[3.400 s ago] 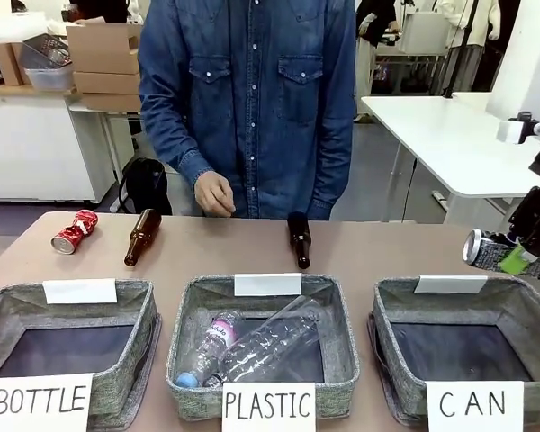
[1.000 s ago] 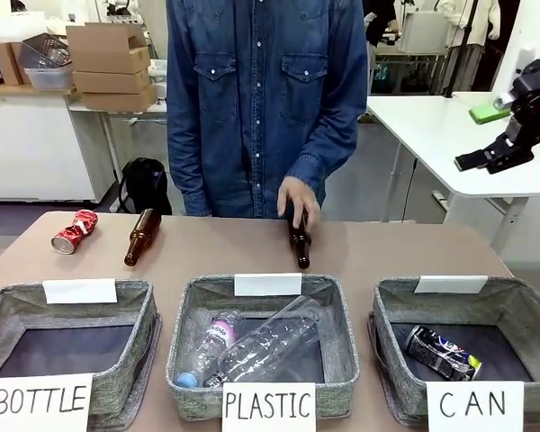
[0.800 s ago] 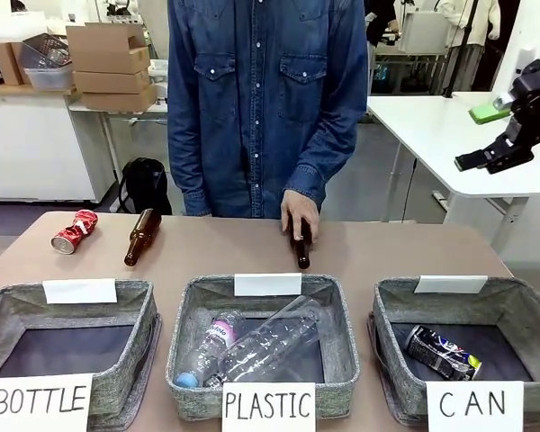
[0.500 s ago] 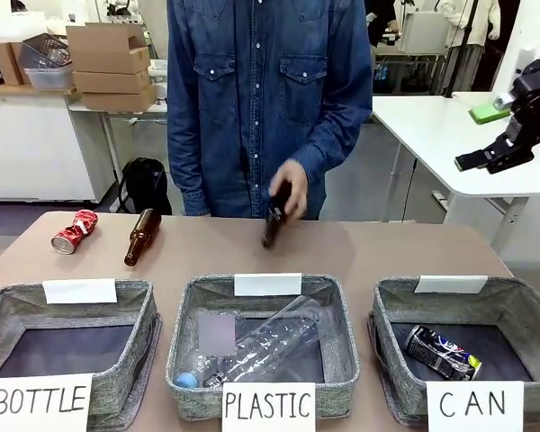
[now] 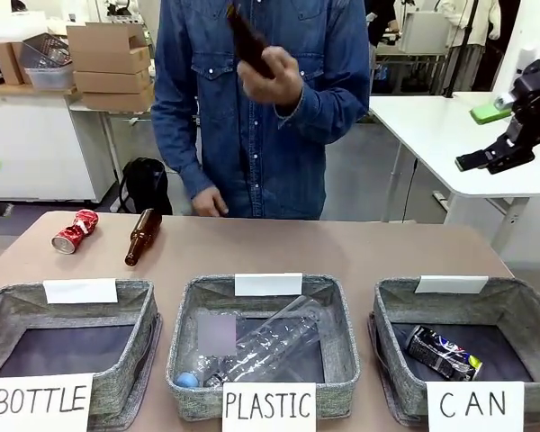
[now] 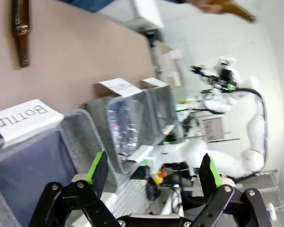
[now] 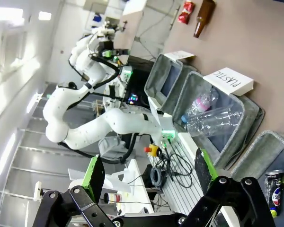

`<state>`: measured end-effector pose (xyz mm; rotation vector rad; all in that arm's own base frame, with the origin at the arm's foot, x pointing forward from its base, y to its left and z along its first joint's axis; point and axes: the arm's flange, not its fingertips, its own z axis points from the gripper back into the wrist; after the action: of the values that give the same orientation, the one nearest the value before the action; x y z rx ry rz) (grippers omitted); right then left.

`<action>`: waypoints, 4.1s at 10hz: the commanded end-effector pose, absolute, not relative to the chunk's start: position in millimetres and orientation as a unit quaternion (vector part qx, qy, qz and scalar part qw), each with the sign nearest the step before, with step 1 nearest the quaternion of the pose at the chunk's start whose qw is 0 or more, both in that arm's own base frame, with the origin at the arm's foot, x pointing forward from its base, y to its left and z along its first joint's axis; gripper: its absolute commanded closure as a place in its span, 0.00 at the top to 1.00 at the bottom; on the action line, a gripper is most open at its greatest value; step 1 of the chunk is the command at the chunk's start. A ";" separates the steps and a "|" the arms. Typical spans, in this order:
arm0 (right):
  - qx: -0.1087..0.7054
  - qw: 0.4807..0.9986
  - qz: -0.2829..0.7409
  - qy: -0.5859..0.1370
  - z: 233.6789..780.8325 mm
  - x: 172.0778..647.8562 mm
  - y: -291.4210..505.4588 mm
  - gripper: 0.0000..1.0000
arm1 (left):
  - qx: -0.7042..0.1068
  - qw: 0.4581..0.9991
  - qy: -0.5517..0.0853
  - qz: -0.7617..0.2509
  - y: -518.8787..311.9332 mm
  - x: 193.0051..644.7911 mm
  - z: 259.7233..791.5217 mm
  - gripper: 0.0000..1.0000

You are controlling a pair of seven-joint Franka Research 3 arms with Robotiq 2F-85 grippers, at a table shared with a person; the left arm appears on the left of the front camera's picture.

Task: Sort the can waste into the basket.
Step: Pick up the can waste from the table and place it in the right Fabric basket.

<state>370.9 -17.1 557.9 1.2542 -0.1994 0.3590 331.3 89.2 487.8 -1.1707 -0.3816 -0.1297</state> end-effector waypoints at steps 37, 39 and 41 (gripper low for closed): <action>0.582 0.789 0.175 -0.094 559.0 370.4 -19.0 1.00 | -0.211 0.958 -0.196 0.005 228.8 413.9 492.2 1.00; 0.582 0.789 0.175 -0.094 559.0 370.4 -19.0 1.00 | -0.117 0.972 -0.201 -0.035 195.2 464.3 466.8 1.00; 0.582 0.789 0.175 -0.094 559.0 370.4 -19.0 1.00 | -0.072 0.980 -0.183 -0.039 148.4 520.9 429.2 1.00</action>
<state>370.8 -16.9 557.6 1.2526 -0.1967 0.3591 505.7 152.8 436.4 -0.1940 -0.3937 -0.1134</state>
